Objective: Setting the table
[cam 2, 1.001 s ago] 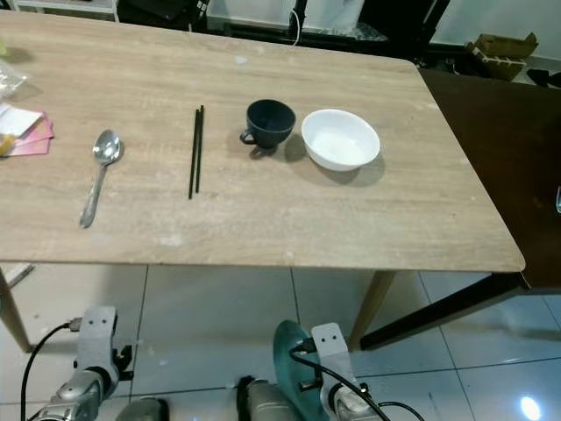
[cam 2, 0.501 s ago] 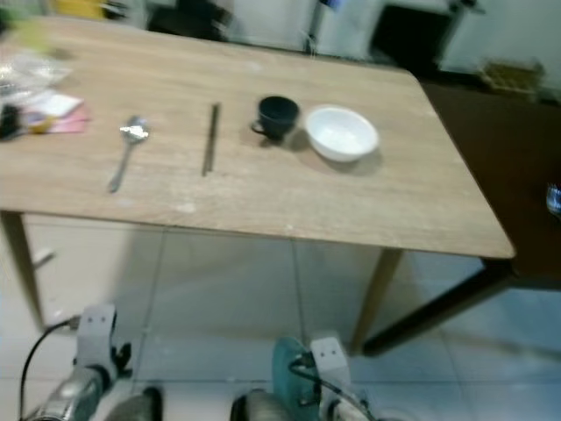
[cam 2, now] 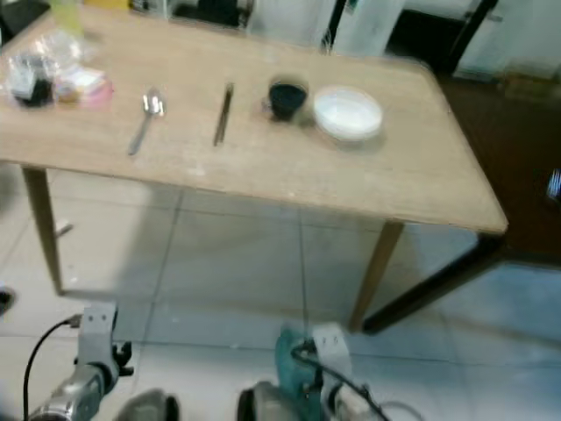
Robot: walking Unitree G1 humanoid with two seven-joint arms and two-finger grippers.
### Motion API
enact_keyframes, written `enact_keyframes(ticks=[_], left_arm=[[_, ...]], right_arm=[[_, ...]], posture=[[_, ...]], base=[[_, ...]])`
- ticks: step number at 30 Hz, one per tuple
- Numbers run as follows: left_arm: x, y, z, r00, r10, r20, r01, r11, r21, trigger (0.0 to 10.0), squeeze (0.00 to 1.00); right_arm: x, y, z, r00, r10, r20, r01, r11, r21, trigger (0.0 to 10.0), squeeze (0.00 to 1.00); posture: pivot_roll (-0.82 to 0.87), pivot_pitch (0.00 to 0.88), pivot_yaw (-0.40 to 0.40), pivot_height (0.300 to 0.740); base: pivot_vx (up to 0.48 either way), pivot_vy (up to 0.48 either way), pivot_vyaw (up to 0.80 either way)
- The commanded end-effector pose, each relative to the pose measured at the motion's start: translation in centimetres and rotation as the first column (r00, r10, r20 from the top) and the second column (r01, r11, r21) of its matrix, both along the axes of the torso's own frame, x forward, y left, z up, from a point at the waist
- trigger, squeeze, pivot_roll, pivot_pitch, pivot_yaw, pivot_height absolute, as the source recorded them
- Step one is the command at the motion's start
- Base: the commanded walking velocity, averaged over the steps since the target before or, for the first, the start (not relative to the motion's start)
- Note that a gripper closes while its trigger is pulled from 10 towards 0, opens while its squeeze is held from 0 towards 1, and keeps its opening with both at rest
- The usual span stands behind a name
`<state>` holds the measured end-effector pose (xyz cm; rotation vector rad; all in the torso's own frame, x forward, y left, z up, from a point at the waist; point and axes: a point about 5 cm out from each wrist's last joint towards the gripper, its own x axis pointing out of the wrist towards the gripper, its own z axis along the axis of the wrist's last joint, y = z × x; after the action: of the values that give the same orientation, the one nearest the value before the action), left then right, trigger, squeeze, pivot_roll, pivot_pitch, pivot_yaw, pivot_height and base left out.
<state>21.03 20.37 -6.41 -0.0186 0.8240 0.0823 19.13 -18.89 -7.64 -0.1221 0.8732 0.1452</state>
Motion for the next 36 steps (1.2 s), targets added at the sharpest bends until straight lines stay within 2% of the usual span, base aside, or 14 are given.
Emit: enact_keyframes(ticks=[1,25,32,36], left_arm=[[0.0,-0.4,-0.1,1.000,-0.009,-0.016,0.009,1.000,-0.010,10.0,0.00],[-0.3,-0.6,-0.3,1.000,0.007,-0.027,-0.007,1.000,0.004,10.0,0.00],[-0.4,-0.3,-0.4,1.000,0.001,-0.030,0.000,1.000,0.020,10.0,0.00],[0.0,-0.4,-0.1,1.000,-0.007,0.000,0.007,1.000,0.023,10.0,0.00]], right_arm=[[-1.0,-0.2,-0.5,0.999,-0.020,-0.036,0.020,1.000,0.006,10.0,0.00],[-1.3,-0.7,-0.6,0.999,-0.009,-0.044,0.008,1.000,-0.015,10.0,0.00],[-1.8,-0.8,-0.8,0.998,-0.038,-0.054,0.037,0.999,-0.016,10.0,0.00],[-2.1,-0.6,-0.9,0.996,-0.083,-0.043,0.084,0.996,0.001,10.0,0.00]], posture=[[0.10,0.084,-0.071,0.740],[0.09,0.059,-0.083,0.740],[0.09,0.030,-0.067,0.740],[0.10,0.009,-0.059,0.740]], base=[[0.000,0.000,0.00],[0.000,0.000,0.00],[0.000,0.000,0.00],[0.000,0.000,0.00]])
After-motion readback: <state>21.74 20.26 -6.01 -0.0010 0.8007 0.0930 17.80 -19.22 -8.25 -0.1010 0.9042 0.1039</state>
